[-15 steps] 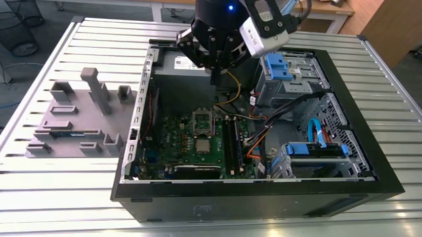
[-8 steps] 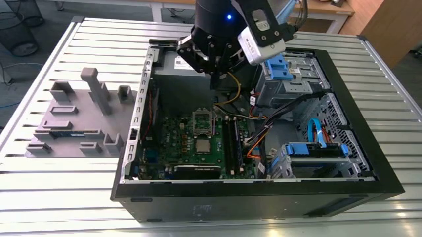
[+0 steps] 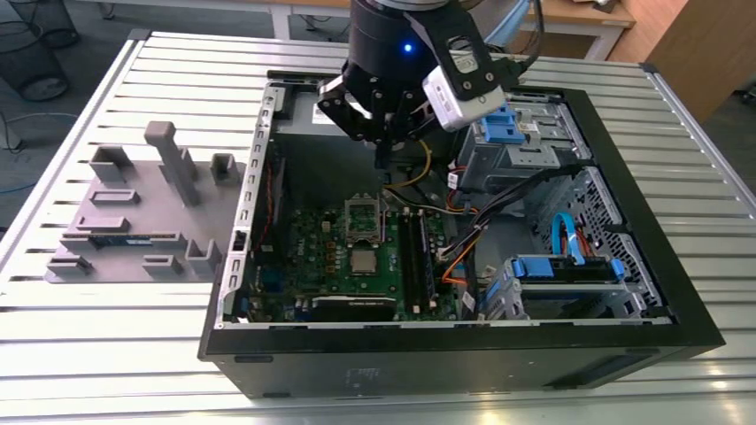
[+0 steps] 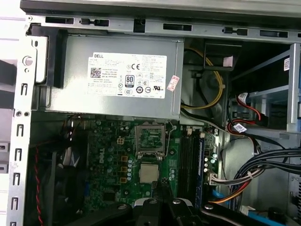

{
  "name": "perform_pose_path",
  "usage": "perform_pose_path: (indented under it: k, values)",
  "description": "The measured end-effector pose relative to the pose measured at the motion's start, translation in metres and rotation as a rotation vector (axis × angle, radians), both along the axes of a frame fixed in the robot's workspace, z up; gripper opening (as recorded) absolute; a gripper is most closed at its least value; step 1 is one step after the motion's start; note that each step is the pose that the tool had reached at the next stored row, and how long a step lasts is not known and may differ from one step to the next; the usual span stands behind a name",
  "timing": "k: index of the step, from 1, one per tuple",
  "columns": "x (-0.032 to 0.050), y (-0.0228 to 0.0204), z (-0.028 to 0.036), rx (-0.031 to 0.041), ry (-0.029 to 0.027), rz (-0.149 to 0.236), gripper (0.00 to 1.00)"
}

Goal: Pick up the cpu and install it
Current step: 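Close the cpu cover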

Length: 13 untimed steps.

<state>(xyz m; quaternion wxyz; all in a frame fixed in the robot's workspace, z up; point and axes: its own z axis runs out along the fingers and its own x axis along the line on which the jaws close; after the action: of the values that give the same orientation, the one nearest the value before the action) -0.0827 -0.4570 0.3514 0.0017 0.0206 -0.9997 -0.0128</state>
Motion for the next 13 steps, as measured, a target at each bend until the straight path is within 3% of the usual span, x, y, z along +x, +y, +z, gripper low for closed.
perform_pose_path:
  k: [13]
  values:
    - [0.0000,0.0000,-0.0206,0.0000,0.0000,0.000,0.11]
